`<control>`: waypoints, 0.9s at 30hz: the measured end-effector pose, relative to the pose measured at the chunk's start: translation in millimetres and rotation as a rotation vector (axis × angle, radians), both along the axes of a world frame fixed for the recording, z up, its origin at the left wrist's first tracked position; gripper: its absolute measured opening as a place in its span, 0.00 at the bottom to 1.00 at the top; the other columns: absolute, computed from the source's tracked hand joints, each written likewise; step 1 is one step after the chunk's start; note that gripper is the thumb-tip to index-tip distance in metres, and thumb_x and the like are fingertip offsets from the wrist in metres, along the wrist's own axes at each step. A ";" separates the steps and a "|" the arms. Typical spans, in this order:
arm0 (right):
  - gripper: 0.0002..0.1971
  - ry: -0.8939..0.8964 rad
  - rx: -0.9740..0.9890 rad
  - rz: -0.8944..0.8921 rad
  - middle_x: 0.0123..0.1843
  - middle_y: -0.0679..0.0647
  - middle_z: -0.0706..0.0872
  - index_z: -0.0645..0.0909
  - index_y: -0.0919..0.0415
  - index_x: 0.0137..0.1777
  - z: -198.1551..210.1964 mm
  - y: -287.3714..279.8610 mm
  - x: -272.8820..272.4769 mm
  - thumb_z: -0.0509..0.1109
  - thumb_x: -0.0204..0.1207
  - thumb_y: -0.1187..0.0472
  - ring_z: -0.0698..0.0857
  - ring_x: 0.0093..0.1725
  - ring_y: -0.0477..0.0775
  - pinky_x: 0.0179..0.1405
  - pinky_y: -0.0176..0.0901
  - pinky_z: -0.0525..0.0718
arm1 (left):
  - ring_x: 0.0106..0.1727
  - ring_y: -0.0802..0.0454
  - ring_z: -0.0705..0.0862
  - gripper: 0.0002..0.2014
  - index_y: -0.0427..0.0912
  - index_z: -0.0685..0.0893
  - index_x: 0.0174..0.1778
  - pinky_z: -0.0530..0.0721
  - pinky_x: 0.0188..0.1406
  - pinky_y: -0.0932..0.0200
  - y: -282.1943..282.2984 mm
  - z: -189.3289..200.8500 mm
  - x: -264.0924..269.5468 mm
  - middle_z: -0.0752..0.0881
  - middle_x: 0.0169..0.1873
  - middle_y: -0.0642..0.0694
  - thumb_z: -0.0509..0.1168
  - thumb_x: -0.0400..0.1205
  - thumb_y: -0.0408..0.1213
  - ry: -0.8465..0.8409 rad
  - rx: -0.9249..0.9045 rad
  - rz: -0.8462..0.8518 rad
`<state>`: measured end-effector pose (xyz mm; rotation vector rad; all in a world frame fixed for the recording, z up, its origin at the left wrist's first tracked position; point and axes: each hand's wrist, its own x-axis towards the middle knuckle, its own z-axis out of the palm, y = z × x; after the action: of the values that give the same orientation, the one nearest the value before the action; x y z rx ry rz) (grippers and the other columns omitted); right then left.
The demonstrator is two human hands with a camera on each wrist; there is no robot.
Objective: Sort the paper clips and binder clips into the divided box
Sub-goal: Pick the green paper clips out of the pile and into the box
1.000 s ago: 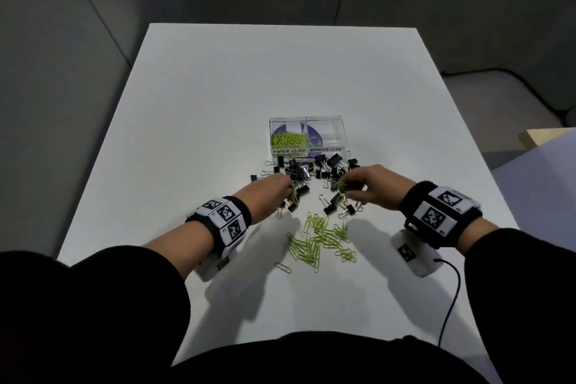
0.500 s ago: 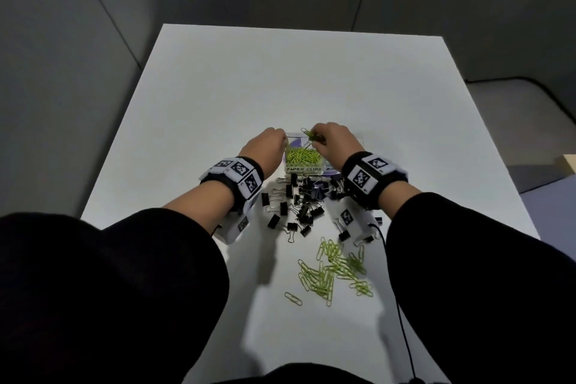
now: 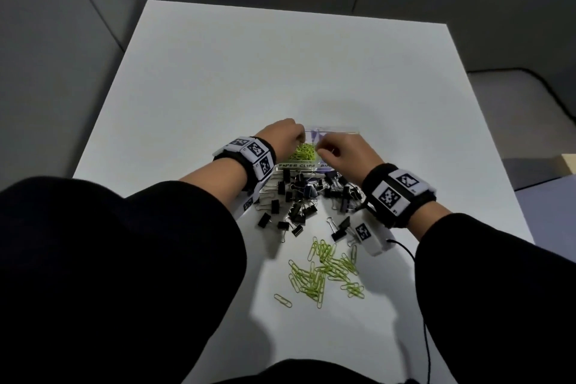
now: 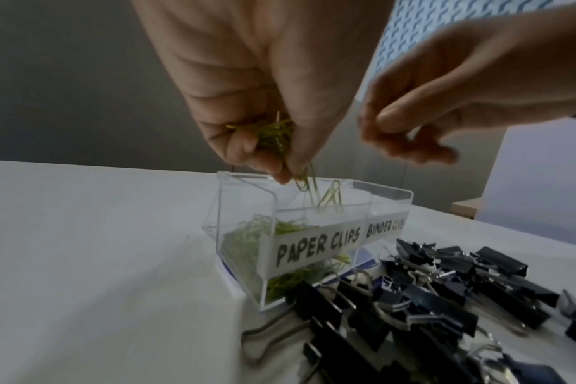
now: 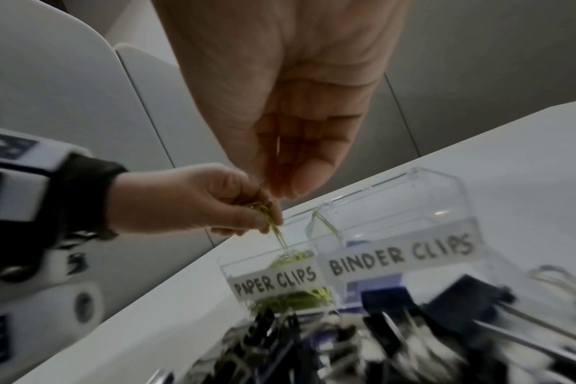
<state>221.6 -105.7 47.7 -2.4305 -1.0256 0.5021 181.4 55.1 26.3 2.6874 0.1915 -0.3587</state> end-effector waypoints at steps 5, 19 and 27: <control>0.10 0.034 -0.165 0.149 0.51 0.58 0.88 0.83 0.64 0.54 -6.7 -39.0 -24.1 0.63 0.81 0.62 0.85 0.50 0.56 0.48 0.41 0.79 | 0.68 0.44 0.76 0.20 0.43 0.74 0.71 0.73 0.66 0.52 -7.5 -0.4 -4.5 0.75 0.69 0.41 0.62 0.82 0.37 0.027 -0.035 -0.061; 0.29 0.071 -0.490 0.294 0.63 0.54 0.76 0.73 0.58 0.66 -42.3 -119.1 -93.9 0.72 0.69 0.42 0.76 0.62 0.56 0.53 0.46 0.79 | 0.65 0.51 0.76 0.30 0.47 0.71 0.71 0.78 0.61 0.57 -84.6 -31.6 -138.7 0.75 0.66 0.47 0.66 0.76 0.55 0.146 0.007 -0.398; 0.23 -0.004 -0.432 0.268 0.64 0.61 0.73 0.70 0.64 0.67 -63.7 -125.0 -120.9 0.69 0.73 0.64 0.76 0.60 0.62 0.56 0.52 0.80 | 0.70 0.47 0.69 0.29 0.45 0.69 0.73 0.73 0.69 0.55 -99.8 -49.9 -168.1 0.69 0.71 0.44 0.67 0.77 0.48 0.125 0.037 -0.334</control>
<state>100.7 -230.8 -16.0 -2.6689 -1.3724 0.8890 13.3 -44.7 -23.6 2.7335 -0.2204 -0.6289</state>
